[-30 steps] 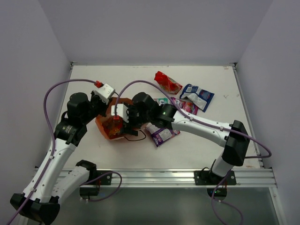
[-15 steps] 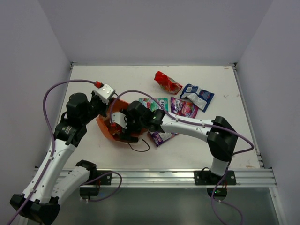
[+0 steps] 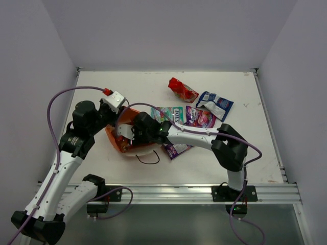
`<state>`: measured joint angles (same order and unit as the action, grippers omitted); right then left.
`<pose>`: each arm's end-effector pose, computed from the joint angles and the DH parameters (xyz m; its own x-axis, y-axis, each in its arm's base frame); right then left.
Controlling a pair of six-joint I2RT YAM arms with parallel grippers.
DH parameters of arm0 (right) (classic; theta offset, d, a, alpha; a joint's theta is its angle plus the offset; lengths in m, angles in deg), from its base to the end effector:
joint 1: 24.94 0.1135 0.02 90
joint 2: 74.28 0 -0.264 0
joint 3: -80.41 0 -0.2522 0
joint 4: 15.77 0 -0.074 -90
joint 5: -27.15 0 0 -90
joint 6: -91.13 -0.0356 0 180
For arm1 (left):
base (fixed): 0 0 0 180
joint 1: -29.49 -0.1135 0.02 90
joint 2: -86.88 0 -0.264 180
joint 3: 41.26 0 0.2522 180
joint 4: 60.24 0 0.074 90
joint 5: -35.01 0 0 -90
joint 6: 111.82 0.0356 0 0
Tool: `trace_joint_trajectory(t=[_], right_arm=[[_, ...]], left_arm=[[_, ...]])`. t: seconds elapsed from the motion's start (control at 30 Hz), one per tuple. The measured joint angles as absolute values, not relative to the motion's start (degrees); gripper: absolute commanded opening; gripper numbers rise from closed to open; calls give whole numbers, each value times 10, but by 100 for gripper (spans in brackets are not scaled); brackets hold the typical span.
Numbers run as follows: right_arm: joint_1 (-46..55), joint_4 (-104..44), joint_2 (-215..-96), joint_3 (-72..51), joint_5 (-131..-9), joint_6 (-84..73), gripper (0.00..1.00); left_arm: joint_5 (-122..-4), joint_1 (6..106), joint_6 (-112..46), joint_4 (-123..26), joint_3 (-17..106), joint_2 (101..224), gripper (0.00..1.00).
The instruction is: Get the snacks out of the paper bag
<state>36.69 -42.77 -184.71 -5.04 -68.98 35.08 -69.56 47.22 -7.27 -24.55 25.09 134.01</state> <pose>0.2033 0.3845 0.2174 0.2411 -0.7221 -0.6484 -0.9371 0.0004 -0.3490 0.1711 -0.0641 0.3593 -0.1296 0.2967 -0.9461 0.5755 0.7995 0.1719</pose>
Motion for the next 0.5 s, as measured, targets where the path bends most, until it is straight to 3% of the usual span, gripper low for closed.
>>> trace_joint_trajectory(t=[0.07,0.5], right_arm=[[368,-422,-1840,-51,-687,354,3],[370,-533,-1631,-75,-718,341,0]], left_arm=[[-693,472,-73,-245,251,1340,0],[-665,472,-77,-246,251,1345,0]])
